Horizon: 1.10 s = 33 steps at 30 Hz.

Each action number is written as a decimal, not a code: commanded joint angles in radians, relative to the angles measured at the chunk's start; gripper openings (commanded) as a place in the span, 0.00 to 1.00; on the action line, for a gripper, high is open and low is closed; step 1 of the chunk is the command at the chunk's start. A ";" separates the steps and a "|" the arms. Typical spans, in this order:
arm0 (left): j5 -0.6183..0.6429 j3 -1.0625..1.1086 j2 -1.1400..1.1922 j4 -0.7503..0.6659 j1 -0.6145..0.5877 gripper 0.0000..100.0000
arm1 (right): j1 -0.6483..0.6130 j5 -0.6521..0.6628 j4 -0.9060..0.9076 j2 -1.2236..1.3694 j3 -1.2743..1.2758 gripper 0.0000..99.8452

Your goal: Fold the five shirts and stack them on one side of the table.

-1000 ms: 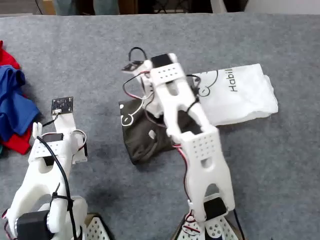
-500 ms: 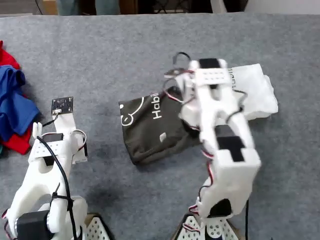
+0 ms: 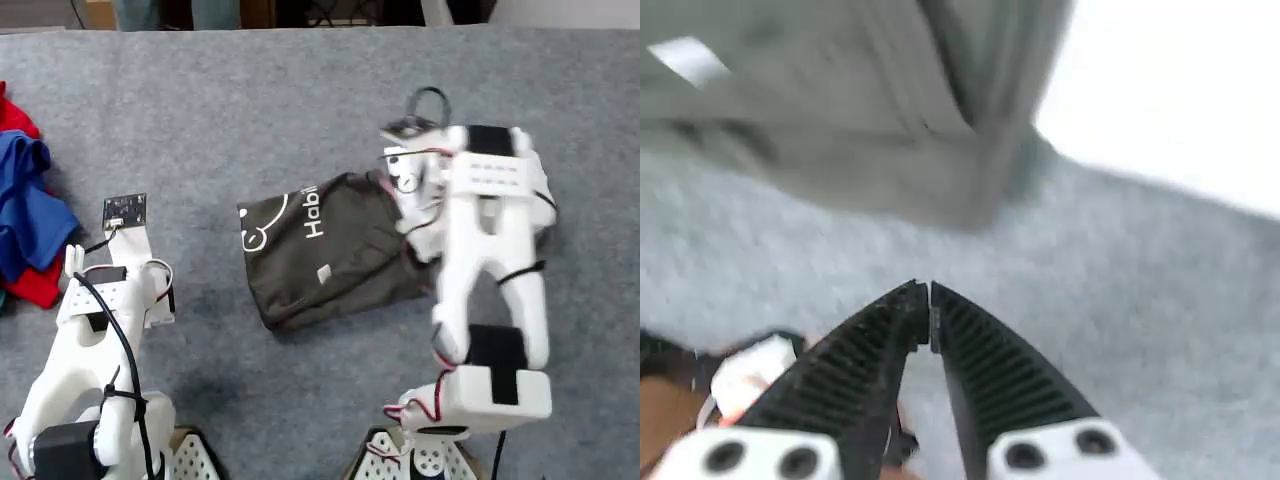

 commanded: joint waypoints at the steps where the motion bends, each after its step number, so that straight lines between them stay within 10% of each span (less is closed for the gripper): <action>1: 0.003 0.004 -0.031 -0.012 0.012 0.03 | -0.138 -0.097 -0.144 -0.044 -0.028 0.01; 7: 0.003 0.007 -0.031 -0.012 0.012 0.03 | -0.259 -0.166 -0.411 0.101 -0.025 0.01; 14: 0.003 0.012 -0.031 -0.009 0.012 0.03 | -0.224 -0.167 -0.298 0.323 -0.042 0.01; 21: 0.003 0.012 -0.031 -0.012 0.012 0.03 | -0.100 -0.160 -0.032 0.311 -0.070 0.01; 33: 0.003 -0.028 -0.038 -0.006 0.019 0.03 | 0.232 -0.035 -0.114 0.065 0.157 0.01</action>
